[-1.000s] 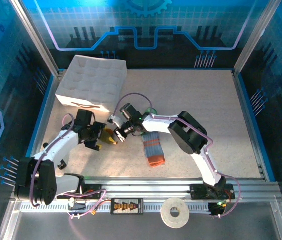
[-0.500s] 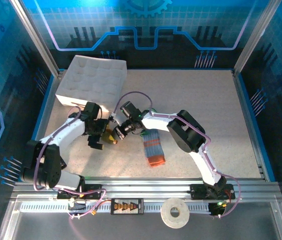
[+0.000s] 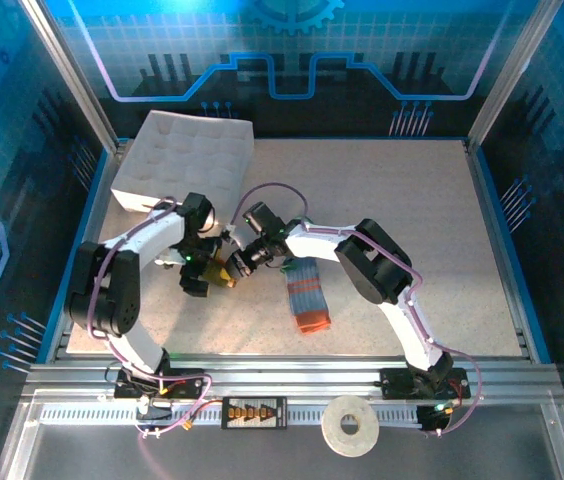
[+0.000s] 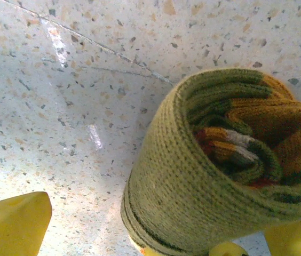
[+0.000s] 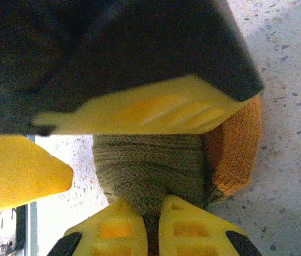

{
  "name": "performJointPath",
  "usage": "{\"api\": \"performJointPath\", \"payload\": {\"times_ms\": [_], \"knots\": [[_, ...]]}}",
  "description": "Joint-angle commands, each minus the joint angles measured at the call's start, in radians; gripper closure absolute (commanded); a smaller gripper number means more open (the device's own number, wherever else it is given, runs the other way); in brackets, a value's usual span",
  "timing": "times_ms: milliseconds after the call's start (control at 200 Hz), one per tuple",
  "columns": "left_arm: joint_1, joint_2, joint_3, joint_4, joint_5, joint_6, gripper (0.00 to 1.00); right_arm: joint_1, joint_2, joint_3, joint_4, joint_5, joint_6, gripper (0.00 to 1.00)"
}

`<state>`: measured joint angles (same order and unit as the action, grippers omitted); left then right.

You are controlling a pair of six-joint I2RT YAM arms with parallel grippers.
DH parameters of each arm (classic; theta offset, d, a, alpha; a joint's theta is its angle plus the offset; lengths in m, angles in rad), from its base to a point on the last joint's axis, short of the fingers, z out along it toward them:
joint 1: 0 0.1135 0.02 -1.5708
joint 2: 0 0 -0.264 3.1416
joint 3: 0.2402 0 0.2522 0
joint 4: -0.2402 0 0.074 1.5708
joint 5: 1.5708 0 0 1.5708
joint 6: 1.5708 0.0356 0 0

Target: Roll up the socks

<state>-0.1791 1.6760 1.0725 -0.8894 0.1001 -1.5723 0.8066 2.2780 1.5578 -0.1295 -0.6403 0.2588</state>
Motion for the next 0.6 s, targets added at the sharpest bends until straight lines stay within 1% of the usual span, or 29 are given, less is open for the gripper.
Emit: {"api": "performJointPath", "payload": {"times_ms": [0, 120, 285, 420, 480, 520, 595], "knots": [[-0.004, 0.047, 0.088, -0.047, -0.002, -0.014, 0.01, 0.011, 0.096, -0.066, -0.171, 0.133, -0.013, 1.00], [-0.014, 0.001, 0.093, -0.126, -0.020, -0.038, 0.01, 0.012, 0.090, -0.069, -0.163, 0.144, -0.011, 1.00], [-0.013, -0.159, 0.015, -0.145, -0.027, -0.135, 0.01, 0.019, 0.072, -0.089, -0.123, 0.164, -0.009, 1.00], [-0.011, -0.257, -0.099, 0.044, -0.027, -0.163, 0.02, 0.026, 0.073, -0.090, -0.104, 0.168, 0.013, 1.00], [-0.009, -0.276, -0.151, 0.154, -0.018, -0.123, 0.05, 0.026, 0.079, -0.082, -0.108, 0.166, 0.020, 1.00], [-0.009, -0.281, -0.168, 0.159, -0.016, -0.108, 0.07, 0.025, 0.081, -0.078, -0.111, 0.165, 0.025, 1.00], [-0.010, -0.269, -0.209, 0.194, 0.023, -0.094, 0.09, 0.026, 0.083, -0.072, -0.114, 0.165, 0.029, 1.00]]}}
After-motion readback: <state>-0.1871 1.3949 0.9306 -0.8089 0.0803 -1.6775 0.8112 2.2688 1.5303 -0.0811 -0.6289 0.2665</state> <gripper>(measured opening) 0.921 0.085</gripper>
